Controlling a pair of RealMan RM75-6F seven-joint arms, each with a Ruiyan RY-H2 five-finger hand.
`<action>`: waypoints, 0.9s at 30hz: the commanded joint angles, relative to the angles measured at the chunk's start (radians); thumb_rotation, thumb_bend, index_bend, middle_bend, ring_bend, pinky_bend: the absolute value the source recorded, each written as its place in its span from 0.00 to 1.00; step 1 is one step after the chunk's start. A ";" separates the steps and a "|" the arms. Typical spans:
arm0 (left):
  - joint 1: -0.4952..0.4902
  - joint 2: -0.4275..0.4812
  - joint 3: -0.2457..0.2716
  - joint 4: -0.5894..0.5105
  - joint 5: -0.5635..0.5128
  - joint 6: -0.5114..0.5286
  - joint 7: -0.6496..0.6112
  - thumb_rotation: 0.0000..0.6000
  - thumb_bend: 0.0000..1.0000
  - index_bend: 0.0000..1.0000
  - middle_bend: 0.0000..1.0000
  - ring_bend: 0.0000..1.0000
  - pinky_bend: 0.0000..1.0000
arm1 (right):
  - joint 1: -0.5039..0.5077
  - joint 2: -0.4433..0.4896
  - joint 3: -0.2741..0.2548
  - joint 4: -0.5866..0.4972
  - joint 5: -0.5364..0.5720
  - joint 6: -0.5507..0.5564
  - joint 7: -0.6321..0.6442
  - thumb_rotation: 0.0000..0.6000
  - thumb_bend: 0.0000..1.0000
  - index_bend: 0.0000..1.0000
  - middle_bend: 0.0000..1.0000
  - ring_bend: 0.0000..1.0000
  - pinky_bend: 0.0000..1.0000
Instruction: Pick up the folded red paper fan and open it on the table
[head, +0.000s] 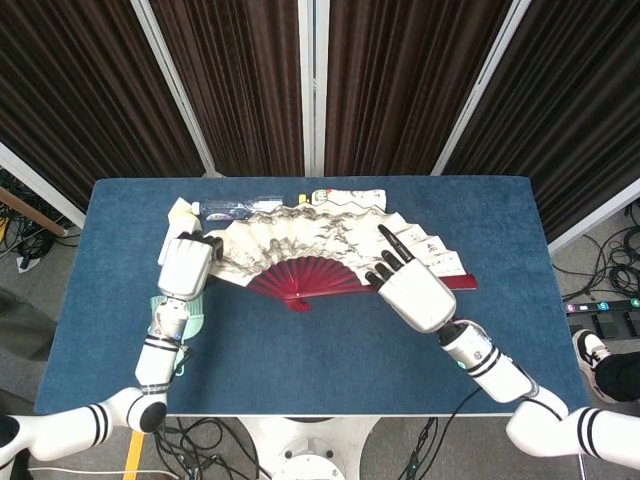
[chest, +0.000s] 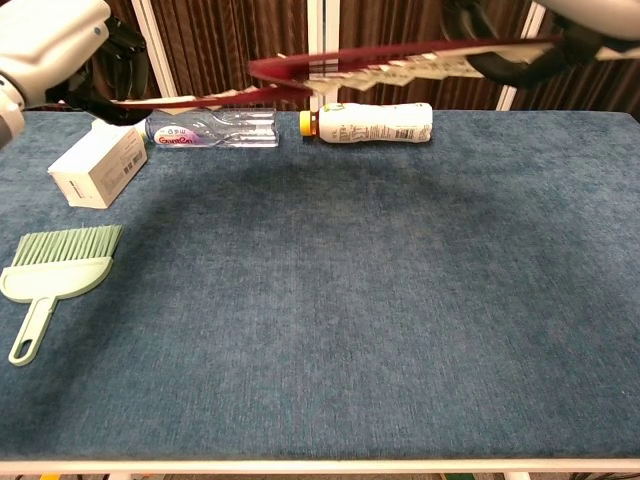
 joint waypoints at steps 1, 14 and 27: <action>-0.001 -0.037 -0.001 -0.009 -0.026 0.023 0.068 1.00 0.30 0.59 0.63 0.49 0.56 | -0.037 -0.019 -0.016 0.008 0.004 0.021 -0.036 1.00 0.63 0.79 0.62 0.39 0.03; -0.005 -0.124 0.019 0.096 -0.034 0.005 0.097 1.00 0.30 0.53 0.59 0.49 0.56 | -0.126 -0.164 -0.054 0.187 -0.017 0.057 -0.095 1.00 0.63 0.77 0.60 0.37 0.00; -0.018 -0.195 0.033 0.195 -0.059 -0.067 0.122 1.00 0.18 0.22 0.41 0.32 0.46 | -0.179 -0.280 -0.047 0.298 0.069 -0.002 -0.108 1.00 0.62 0.43 0.45 0.20 0.00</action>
